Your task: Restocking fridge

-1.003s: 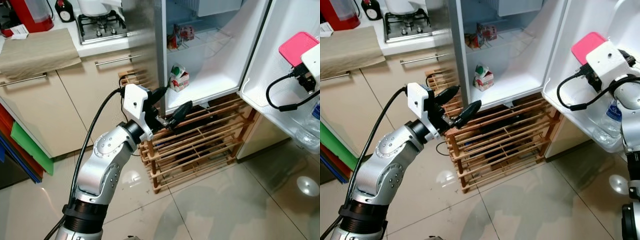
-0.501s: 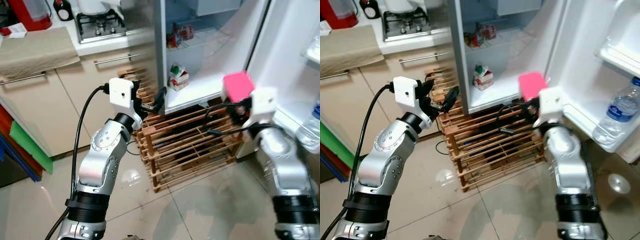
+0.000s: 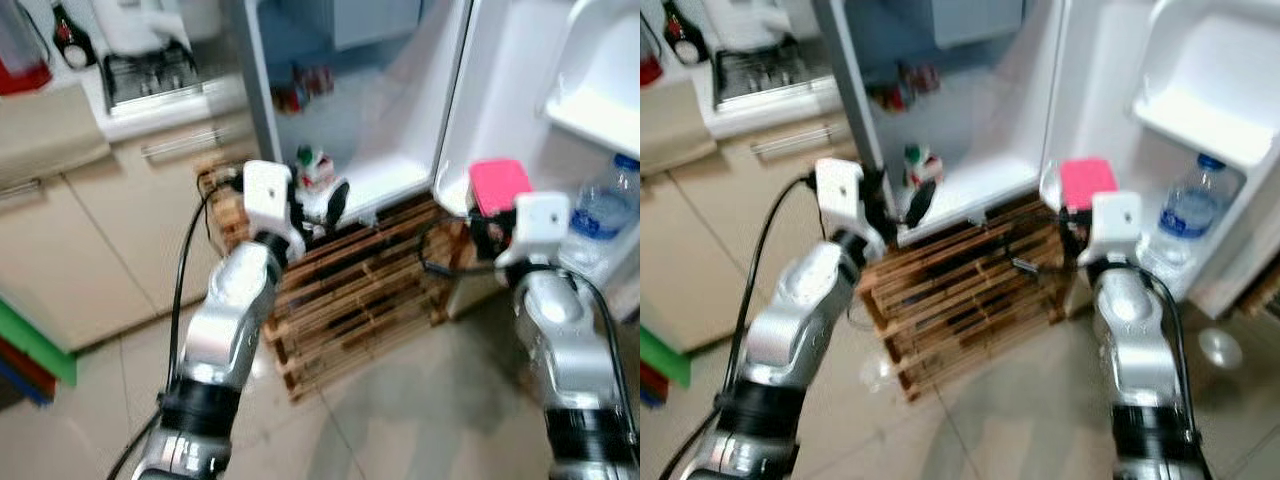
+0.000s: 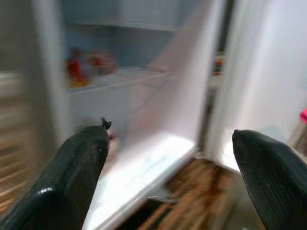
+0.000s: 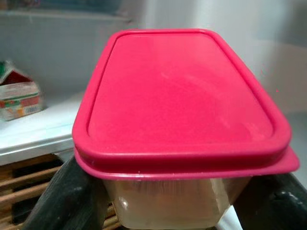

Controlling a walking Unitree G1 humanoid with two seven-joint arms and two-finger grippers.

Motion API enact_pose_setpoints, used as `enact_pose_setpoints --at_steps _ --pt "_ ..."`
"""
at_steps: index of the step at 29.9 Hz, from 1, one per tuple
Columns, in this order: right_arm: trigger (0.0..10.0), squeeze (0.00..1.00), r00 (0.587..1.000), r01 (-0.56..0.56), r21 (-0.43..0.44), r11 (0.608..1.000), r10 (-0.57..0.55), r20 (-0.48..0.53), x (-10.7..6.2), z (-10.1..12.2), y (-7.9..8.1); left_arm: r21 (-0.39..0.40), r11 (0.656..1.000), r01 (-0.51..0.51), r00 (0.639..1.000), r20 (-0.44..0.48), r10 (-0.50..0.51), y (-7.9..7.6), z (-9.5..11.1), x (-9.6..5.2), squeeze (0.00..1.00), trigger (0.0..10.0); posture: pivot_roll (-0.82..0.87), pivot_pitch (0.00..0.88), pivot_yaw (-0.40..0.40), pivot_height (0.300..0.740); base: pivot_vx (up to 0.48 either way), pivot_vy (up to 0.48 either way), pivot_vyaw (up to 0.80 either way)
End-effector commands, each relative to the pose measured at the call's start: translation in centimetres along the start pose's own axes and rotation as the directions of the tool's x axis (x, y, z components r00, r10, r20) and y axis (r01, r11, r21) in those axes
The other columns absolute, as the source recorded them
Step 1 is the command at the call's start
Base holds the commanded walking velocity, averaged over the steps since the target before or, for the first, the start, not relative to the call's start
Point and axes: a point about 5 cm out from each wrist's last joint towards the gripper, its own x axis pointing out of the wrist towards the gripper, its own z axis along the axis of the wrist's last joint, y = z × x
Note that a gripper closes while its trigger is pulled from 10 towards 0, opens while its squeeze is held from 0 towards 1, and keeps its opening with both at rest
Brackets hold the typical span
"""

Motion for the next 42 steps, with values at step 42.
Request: enact_pose_setpoints --at_steps 42 --pt "10.0 0.00 1.000 0.001 -0.329 0.944 0.001 0.007 1.4 0.2 -3.3 -0.040 0.999 -0.004 1.000 0.012 0.004 0.4 0.4 -1.1 0.00 10.0 -0.12 0.000 0.089 0.740 0.137 -0.123 0.09"
